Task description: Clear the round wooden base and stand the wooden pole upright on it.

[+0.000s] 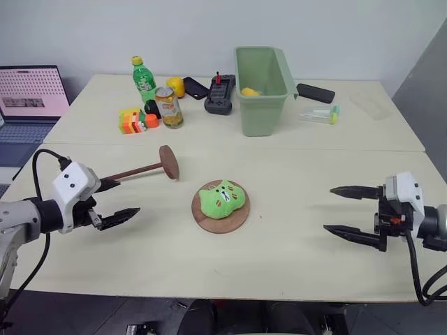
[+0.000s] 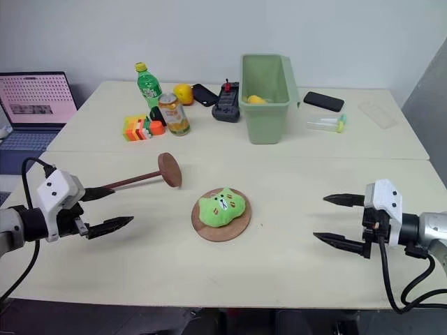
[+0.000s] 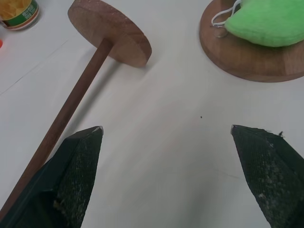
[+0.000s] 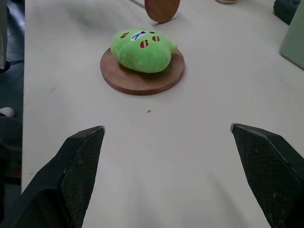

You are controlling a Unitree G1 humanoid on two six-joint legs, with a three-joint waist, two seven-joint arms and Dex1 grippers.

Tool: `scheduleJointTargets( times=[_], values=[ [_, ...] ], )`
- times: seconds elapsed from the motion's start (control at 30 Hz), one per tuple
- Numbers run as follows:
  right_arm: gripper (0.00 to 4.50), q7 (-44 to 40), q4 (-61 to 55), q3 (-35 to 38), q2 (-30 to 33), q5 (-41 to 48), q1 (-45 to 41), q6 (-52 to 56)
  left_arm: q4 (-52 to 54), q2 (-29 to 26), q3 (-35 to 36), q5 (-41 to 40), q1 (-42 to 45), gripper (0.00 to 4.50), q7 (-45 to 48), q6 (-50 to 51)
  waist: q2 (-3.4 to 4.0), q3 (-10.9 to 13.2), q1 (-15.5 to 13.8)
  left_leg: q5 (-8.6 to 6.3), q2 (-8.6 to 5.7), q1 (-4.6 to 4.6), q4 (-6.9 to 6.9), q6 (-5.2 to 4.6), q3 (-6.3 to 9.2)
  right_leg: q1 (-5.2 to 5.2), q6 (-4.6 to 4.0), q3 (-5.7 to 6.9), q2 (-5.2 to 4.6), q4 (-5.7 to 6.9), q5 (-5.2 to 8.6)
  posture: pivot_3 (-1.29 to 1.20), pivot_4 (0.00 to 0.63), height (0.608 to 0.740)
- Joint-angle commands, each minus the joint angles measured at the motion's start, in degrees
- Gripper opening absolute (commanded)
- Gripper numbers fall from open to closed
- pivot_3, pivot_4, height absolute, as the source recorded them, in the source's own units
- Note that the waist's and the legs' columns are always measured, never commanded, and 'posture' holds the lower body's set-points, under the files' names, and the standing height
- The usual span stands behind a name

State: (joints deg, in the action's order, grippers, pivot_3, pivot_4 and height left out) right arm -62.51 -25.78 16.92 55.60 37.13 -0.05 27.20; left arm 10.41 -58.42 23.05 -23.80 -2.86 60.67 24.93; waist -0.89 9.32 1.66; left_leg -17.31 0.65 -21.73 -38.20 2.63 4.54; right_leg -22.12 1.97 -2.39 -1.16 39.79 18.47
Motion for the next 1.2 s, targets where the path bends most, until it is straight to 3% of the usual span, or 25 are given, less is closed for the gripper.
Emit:
scheduleJointTargets(
  times=[0.03,0.67,1.2],
  values=[
    [4.46,1.05,-2.41,0.11,0.87,0.79,-1.92,1.54,2.17,0.01,3.09,-0.99,-0.81,4.5,0.02,0.03,0.0,0.0,0.0,0.0,0.0,-0.01,0.01,0.0,0.01,0.0,0.0,-0.01,0.0,0.0,0.0,0.0,0.15,0.74],
    [4.46,0.6,-2.17,-2.87,0.97,1.12,-8.1,5.66,7.43,1.36,6.15,-4.2,-2.49,4.5,-1.23,2.43,-0.01,0.01,0.0,0.0,-0.01,-0.01,0.0,0.0,0.01,0.0,0.0,0.0,-0.01,-0.03,0.0,0.0,0.15,0.74],
    [4.46,4.93,-7.26,-5.49,-2.03,5.2,-11.54,9.94,7.02,-2.33,-0.43,-4.2,1.24,4.5,5.82,1.21,0.0,0.02,0.01,0.0,-0.01,-0.01,0.01,0.0,-0.01,0.0,0.0,0.02,0.0,-0.03,0.0,0.0,0.15,0.74]
  ],
)
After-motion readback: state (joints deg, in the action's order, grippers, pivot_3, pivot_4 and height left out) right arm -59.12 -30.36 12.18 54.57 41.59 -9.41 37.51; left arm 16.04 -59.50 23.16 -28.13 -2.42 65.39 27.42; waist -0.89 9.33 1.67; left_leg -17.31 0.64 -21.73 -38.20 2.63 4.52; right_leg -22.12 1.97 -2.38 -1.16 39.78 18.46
